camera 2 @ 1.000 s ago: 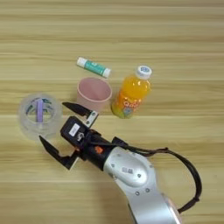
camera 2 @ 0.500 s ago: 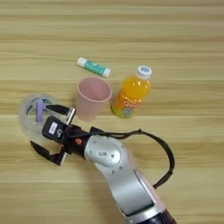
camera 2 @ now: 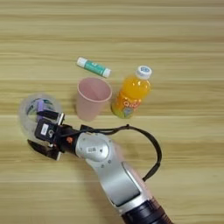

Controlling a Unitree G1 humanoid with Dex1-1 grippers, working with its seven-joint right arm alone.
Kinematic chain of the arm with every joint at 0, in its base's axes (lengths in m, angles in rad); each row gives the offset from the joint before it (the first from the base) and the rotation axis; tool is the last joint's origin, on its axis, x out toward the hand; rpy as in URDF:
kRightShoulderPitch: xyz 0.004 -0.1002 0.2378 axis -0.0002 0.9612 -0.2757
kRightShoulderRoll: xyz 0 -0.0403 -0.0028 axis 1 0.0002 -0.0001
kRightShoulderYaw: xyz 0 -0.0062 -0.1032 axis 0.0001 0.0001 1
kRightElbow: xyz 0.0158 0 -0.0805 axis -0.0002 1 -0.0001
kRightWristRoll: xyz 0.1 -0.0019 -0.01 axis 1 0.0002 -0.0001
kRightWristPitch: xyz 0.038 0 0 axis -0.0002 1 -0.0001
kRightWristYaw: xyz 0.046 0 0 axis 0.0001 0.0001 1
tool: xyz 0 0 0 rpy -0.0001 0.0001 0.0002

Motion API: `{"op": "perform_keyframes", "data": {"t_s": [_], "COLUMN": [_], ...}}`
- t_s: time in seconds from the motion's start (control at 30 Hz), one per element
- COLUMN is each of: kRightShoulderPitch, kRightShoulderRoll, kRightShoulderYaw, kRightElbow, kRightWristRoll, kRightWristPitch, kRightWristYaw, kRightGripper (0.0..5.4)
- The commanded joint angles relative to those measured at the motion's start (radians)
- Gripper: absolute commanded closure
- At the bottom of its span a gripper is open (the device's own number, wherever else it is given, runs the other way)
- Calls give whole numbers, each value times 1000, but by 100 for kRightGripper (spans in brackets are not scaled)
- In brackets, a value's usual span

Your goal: Move the objects on the table

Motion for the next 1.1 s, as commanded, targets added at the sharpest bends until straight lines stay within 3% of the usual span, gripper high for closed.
{"op": "perform_keyframes", "data": {"t_s": [0.03,0.23,0.5,1.1], "kRightShoulderPitch": [-31,-27,-29,-89], "kRightShoulderRoll": [-4,5,26,85], "kRightShoulderYaw": [-8,-9,-25,-112], "kRightElbow": [-2,7,5,24], "kRightWristRoll": [17,30,98,159], "kRightWristPitch": [-21,-26,9,22], "kRightWristYaw": [4,17,47,5], "kRightGripper": [186,264,347,361]}}
